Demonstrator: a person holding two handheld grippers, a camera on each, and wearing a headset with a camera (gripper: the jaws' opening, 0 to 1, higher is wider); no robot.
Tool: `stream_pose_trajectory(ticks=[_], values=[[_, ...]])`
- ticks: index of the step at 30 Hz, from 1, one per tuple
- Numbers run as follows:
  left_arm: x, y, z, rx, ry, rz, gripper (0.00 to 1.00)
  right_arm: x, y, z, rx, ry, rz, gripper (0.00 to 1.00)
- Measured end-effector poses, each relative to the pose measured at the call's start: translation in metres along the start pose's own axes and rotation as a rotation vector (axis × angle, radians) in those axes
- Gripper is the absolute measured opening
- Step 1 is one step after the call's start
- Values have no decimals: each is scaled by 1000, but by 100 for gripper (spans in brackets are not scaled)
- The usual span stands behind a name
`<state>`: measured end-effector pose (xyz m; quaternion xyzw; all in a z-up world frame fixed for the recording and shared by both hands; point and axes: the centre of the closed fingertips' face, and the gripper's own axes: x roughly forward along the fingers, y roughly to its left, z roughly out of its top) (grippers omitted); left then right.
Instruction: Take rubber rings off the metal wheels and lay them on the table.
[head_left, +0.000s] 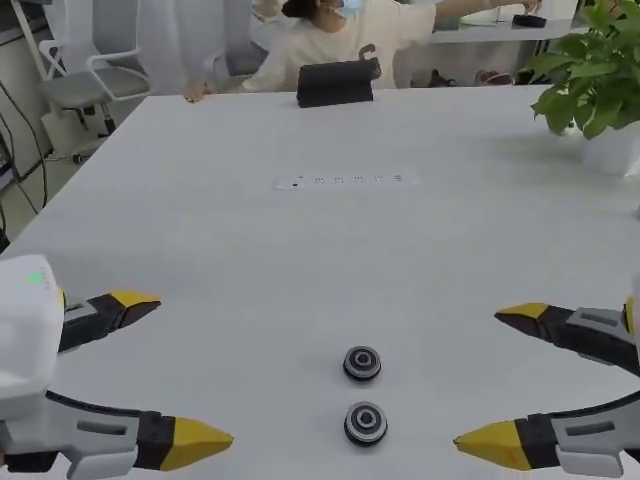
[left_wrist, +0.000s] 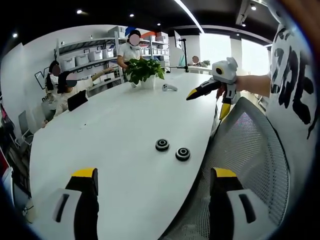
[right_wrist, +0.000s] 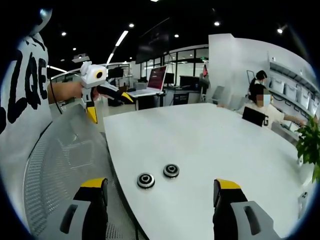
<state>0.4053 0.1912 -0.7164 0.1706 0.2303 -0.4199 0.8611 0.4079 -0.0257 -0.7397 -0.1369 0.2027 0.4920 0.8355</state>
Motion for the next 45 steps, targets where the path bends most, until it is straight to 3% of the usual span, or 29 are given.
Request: stream_pose_trajectory(ticks=[12, 25, 37, 45], values=[[8, 3, 7, 32, -4, -23, 89, 9, 0, 5, -8, -8, 20, 85], [33, 9, 15, 55, -12, -73, 87, 29, -6, 1, -7, -9, 45, 83], [61, 1, 15, 103, 1, -140, 81, 43, -6, -11, -15, -6, 80, 81], [76, -4, 11, 104, 20, -173, 81, 49, -7, -23, 0, 2, 96, 78]])
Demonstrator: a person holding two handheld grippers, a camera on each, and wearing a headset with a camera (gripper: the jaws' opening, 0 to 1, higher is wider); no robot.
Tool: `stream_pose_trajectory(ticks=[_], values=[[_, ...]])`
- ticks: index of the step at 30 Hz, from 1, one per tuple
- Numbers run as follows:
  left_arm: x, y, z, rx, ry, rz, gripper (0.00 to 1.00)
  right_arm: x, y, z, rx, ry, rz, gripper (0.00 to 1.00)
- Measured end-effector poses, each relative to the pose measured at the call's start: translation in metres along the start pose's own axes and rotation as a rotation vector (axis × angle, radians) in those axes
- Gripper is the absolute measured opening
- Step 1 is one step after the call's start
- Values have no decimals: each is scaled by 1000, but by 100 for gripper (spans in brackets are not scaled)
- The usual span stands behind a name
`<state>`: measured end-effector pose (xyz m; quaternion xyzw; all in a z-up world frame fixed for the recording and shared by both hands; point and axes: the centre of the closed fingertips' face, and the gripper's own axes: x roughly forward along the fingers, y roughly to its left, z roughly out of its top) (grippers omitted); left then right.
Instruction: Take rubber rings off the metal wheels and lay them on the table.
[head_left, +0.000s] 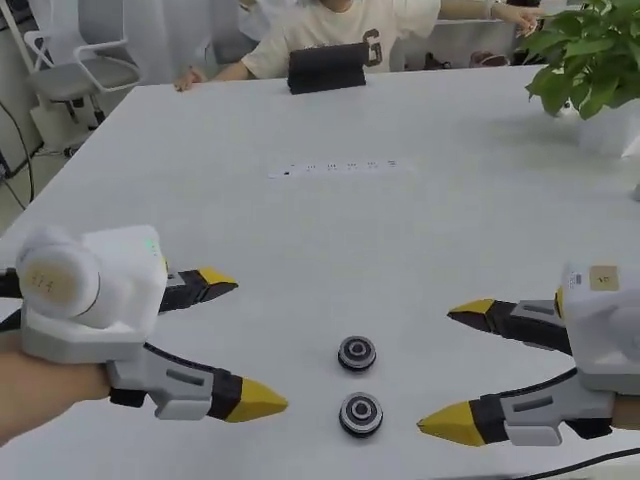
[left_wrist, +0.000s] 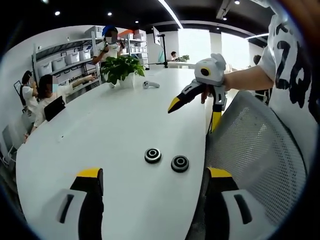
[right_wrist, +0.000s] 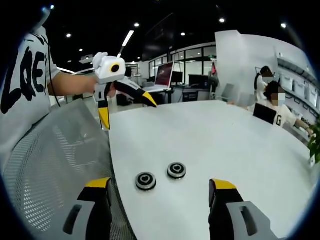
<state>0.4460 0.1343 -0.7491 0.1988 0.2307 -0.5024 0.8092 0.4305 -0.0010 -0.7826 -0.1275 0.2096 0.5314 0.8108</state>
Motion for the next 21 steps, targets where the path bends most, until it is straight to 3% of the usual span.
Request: stream_pose_trajectory(ticks=[21], values=[[34, -18, -1, 36, 28, -98, 80, 15, 2, -17, -2, 14, 41, 69]])
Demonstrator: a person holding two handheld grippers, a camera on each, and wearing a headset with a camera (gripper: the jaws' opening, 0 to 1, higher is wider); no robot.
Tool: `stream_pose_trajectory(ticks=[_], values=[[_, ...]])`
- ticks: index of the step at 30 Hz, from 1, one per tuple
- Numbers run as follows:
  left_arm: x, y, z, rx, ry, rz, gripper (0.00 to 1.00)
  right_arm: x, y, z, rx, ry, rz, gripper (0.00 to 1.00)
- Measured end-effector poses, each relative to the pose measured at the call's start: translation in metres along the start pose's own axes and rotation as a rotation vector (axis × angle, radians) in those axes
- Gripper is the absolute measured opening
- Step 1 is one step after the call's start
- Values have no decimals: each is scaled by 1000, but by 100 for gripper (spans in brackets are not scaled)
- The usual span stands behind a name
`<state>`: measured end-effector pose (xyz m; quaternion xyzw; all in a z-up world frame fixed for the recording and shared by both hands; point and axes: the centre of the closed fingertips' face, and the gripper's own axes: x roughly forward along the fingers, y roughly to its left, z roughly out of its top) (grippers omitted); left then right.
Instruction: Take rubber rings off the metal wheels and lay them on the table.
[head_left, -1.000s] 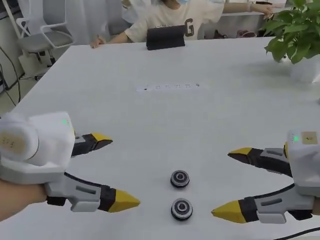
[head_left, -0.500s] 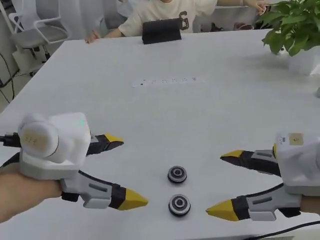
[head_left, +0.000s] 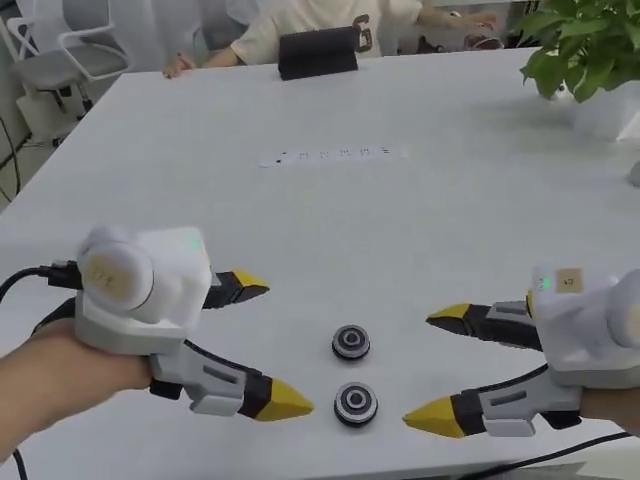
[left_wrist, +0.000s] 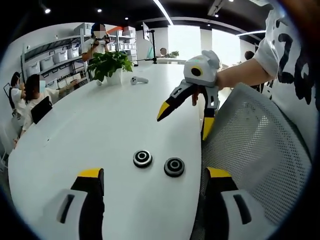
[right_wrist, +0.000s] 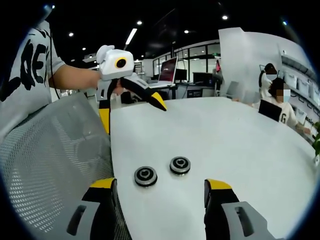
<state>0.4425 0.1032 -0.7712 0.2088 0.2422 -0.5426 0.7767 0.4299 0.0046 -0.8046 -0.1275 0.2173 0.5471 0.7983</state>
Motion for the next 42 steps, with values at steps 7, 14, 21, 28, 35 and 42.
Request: stream_pose_trajectory(ticks=[7, 14, 21, 28, 35, 42], values=[[12, -4, -4, 5, 12, -30, 77, 5, 2, -8, 7, 7, 14, 65], [23, -13, -5, 5, 6, -76, 71, 13, 9, -11, 1, 2, 41, 57], [32, -22, -11, 20, 26, -110, 65, 20, 12, -12, -2, 6, 60, 52], [40, -31, -12, 20, 29, -151, 55, 28, 14, -14, -4, 14, 78, 49], [50, -36, -14, 30, 38, -179, 46, 36, 16, -16, -1, 21, 97, 47], [60, -43, -17, 23, 55, -212, 38, 39, 18, -17, 5, 28, 109, 47]])
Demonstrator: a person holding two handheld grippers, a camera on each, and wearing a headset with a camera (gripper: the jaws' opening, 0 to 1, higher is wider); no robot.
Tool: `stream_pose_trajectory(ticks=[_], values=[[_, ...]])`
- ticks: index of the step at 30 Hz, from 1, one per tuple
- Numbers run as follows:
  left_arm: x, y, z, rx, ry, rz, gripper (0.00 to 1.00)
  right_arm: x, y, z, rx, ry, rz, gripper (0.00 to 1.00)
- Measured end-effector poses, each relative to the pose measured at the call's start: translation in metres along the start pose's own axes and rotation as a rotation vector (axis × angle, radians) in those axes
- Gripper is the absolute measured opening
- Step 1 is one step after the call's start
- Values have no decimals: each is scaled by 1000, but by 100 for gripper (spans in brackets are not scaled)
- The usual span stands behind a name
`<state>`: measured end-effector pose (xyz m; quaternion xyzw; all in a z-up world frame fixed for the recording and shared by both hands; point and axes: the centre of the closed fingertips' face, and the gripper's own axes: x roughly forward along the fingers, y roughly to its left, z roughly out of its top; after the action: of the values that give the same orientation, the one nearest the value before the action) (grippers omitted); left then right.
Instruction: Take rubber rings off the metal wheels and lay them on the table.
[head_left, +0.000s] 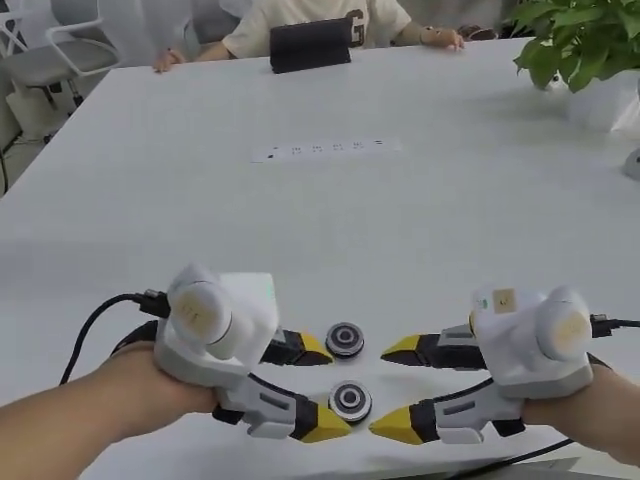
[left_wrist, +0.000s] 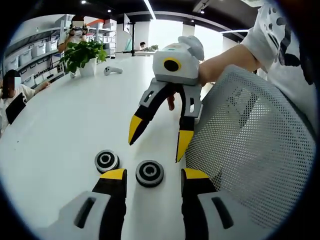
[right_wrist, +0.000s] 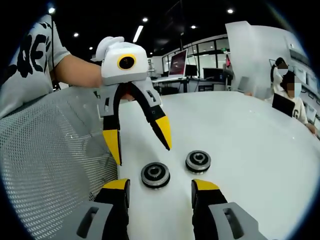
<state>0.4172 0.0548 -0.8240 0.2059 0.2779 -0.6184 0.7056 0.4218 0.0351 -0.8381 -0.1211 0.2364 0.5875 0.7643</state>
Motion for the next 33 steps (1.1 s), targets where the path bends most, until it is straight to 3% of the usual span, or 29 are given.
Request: stream_pose_trajectory(ticks=[11, 24, 27, 28, 29, 33], values=[[13, 0, -1, -11, 12, -21, 24, 1, 2, -4, 3, 11, 8, 48], [19, 3, -6, -24, 19, 5, 13, 3, 3, -7, 18, 10, 11, 48], [20, 2, -5, 2, 18, 17, 11, 4, 3, -7, 17, 11, 11, 48], [19, 3, -8, 29, 32, 31, 9, 4, 2, -6, 18, 9, 10, 48], [20, 6, -5, 67, 18, 41, 8, 5, 2, -6, 19, 10, 10, 48], [20, 5, -7, 71, 28, 40, 8, 8, 4, -5, 10, 12, 18, 48]])
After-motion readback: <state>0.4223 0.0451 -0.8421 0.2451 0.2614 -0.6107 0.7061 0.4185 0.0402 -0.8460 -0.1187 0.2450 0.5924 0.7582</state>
